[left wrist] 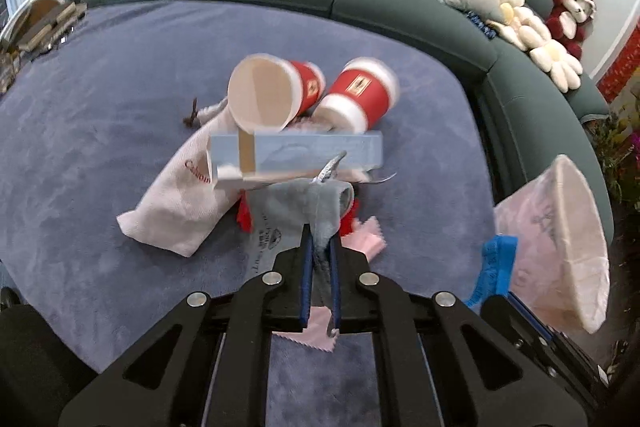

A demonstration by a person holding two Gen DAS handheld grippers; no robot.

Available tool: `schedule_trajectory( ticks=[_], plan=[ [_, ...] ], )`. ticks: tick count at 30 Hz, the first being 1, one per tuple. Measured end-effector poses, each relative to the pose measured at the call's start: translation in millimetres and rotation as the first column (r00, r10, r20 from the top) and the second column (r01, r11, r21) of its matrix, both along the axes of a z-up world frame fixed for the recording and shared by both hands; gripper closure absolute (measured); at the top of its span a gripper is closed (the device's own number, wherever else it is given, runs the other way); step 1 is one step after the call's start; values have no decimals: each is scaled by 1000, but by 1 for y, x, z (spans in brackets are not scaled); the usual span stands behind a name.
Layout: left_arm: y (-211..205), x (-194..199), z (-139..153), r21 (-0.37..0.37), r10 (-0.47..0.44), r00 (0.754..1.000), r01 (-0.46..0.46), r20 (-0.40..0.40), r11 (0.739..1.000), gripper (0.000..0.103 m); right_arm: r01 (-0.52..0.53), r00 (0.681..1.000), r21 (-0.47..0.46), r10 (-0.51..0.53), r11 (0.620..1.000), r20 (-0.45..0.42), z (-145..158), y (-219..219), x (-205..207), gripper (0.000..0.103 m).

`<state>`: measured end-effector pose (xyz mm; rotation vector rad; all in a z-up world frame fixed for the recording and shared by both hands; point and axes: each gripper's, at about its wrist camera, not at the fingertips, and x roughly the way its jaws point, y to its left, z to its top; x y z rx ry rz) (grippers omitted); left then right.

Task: Collect trash
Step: 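Close the left tool on the grey drawstring pouch while the right tool holds the lanyard, then carry pouch and lanyard over the wastebasket and open the left tool to drop the pouch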

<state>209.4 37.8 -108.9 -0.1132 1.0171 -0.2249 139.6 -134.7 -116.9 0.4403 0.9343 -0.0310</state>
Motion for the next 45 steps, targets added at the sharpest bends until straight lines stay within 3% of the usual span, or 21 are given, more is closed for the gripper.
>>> schedule_trajectory(
  ticks=[11, 18, 26, 37, 41, 45],
  plan=[
    [-41, -40, 56, -27, -106, 989, 109, 103, 994, 96, 32, 991, -8, -31, 999, 129, 52, -18, -34, 92],
    [-82, -65, 76, -22, -194, 970, 199, 148, 980, 96, 120, 974, -22, -114, 993, 196, 77, -57, -64, 92],
    [-139, -81, 91, -49, -305, 939, 316, 158, 947, 96, 255, 944, -17, -245, 967, 220, 82, -117, -106, 92],
    [-231, -86, 101, -111, -448, 881, 466, 154, 878, 96, 400, 889, 15, -392, 916, 238, 84, -190, -144, 92],
    [-255, -78, 94, -134, -471, 874, 484, 119, 865, 95, 425, 878, 25, -419, 905, 231, 80, -204, -152, 92],
    [-272, -71, 86, -125, -465, 879, 475, 102, 871, 90, 447, 868, 42, -444, 894, 222, 77, -218, -154, 92]
  ],
)
